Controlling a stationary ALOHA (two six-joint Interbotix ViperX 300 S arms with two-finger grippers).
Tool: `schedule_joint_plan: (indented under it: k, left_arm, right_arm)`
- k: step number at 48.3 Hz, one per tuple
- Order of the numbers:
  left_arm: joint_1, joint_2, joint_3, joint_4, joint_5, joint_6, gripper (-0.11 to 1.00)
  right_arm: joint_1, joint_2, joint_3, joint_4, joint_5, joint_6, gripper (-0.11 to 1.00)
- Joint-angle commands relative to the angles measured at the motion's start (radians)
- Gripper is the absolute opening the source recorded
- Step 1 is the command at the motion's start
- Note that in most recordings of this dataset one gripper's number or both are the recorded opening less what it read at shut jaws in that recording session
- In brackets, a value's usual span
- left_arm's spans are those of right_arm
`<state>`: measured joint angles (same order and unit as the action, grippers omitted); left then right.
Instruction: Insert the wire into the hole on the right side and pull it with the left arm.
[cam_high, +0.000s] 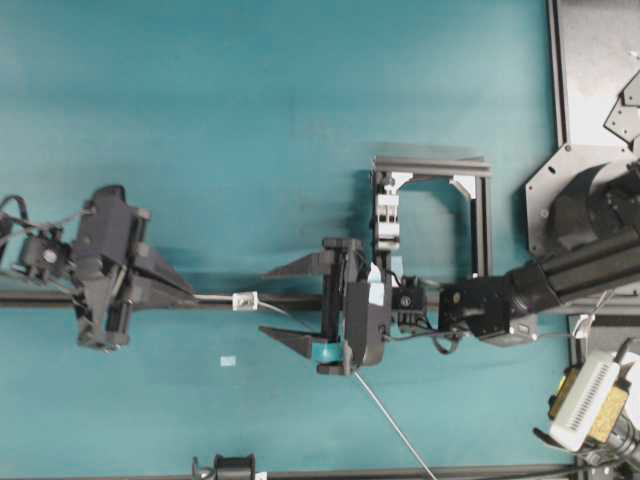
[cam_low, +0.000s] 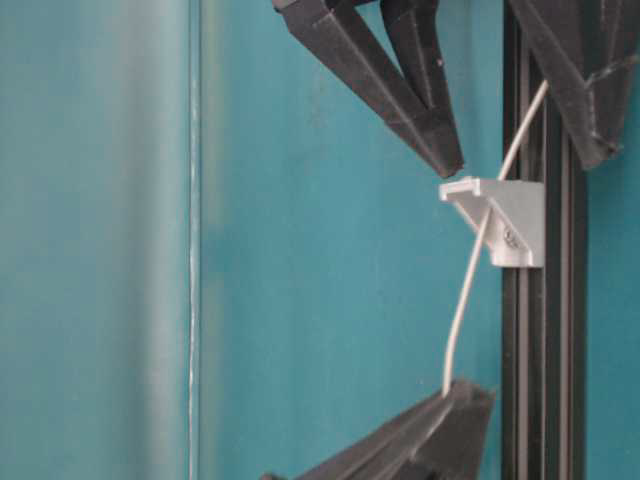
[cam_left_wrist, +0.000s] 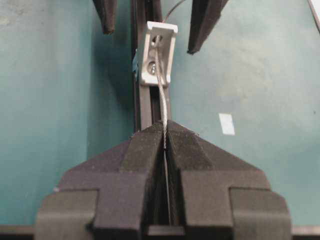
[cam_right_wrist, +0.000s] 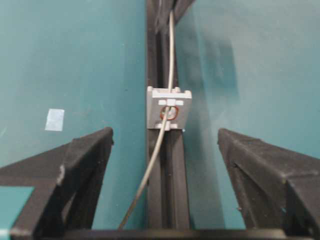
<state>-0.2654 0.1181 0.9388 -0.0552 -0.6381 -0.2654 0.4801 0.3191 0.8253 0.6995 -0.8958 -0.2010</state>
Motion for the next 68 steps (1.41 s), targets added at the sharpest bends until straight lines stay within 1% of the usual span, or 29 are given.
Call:
schedule_joint_plan:
  k: [1, 27, 38, 44, 58, 63, 66, 68]
  left_arm:
    - [-0.003, -0.054, 0.014, 0.003, 0.002, 0.002, -0.10]
    - [-0.009, -0.282, 0.178, 0.008, 0.133, 0.002, -0.11]
    - [-0.017, -0.344, 0.249, 0.014, 0.141, 0.002, -0.11]
    - [-0.018, -0.350, 0.244, 0.014, 0.143, 0.000, -0.11]
    - [-0.017, -0.298, 0.227, 0.012, 0.147, -0.011, -0.10]
    - [-0.017, -0.295, 0.219, 0.012, 0.149, -0.011, -0.05]
    - [-0.018, -0.293, 0.215, 0.012, 0.149, -0.009, 0.02]
    - [-0.017, -0.293, 0.215, 0.014, 0.147, -0.008, 0.09]
  right_arm:
    - [0.000, -0.018, -0.005, -0.002, -0.006, -0.002, 0.90]
    - [0.000, -0.018, -0.006, -0.002, 0.005, -0.002, 0.89]
    - [0.000, -0.018, -0.009, -0.002, 0.005, -0.002, 0.89]
    - [0.000, -0.018, -0.008, -0.002, 0.005, -0.002, 0.89]
    - [0.000, -0.018, -0.009, -0.002, 0.005, 0.000, 0.89]
    - [0.000, -0.018, -0.009, 0.000, 0.005, 0.000, 0.89]
    - [0.000, -0.018, -0.009, -0.002, 0.005, 0.000, 0.89]
    - [0.000, -0.018, -0.011, -0.002, 0.005, 0.000, 0.89]
